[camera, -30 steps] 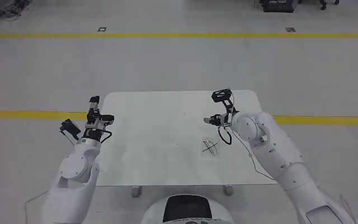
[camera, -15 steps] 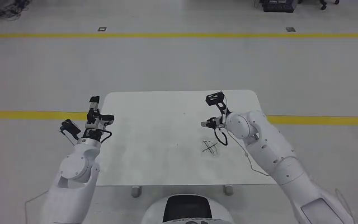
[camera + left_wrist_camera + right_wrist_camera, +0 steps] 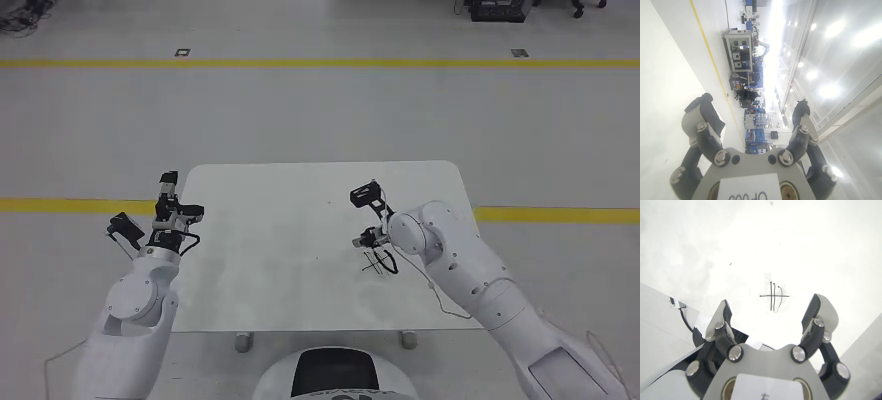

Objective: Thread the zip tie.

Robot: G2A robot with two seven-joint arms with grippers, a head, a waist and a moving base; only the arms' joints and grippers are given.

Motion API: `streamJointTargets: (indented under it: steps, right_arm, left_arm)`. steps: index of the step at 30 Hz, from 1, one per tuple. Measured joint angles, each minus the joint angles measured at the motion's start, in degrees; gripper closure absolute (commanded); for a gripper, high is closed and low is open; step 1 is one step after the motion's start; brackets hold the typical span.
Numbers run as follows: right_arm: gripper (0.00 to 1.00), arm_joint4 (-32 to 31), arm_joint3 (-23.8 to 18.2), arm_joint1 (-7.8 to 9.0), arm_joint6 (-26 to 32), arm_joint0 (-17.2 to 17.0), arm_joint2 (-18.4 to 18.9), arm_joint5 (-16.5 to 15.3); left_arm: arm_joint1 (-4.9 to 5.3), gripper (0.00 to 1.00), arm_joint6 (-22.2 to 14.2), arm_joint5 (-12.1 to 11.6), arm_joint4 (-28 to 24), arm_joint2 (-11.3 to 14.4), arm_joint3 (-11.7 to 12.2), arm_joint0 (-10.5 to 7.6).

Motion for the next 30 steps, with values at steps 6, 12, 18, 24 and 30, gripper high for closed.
streamJointTargets:
  steps: [6, 12, 18, 24, 30]
  right_arm:
    - [0.00, 0.0, 0.0, 0.02, -0.1, 0.0, 0.0, 0.0]
    - [0.00, -0.8, 2.8, -0.33, -3.4, -0.2, -1.3, -3.2]
    - [0.00, 1.1, 8.4, -1.54, -4.7, 1.7, -3.2, -5.1]
    - [0.00, 1.5, 9.2, -1.76, -4.7, 2.2, -3.6, -5.8]
    - [0.00, 1.1, 9.2, -1.76, -4.6, 2.0, -3.8, -5.8]
  left_arm:
    - [0.00, 0.00, 0.0, 0.0, 0.0, 0.0, 0.0, 0.00]
    - [0.00, 0.00, 0.0, 0.0, 0.0, 0.0, 0.0, 0.00]
    - [0.00, 0.00, 0.0, 0.0, 0.0, 0.0, 0.0, 0.00]
    - [0.00, 0.00, 0.0, 0.0, 0.0, 0.0, 0.0, 0.00]
    - [0.00, 0.00, 0.0, 0.0, 0.0, 0.0, 0.0, 0.00]
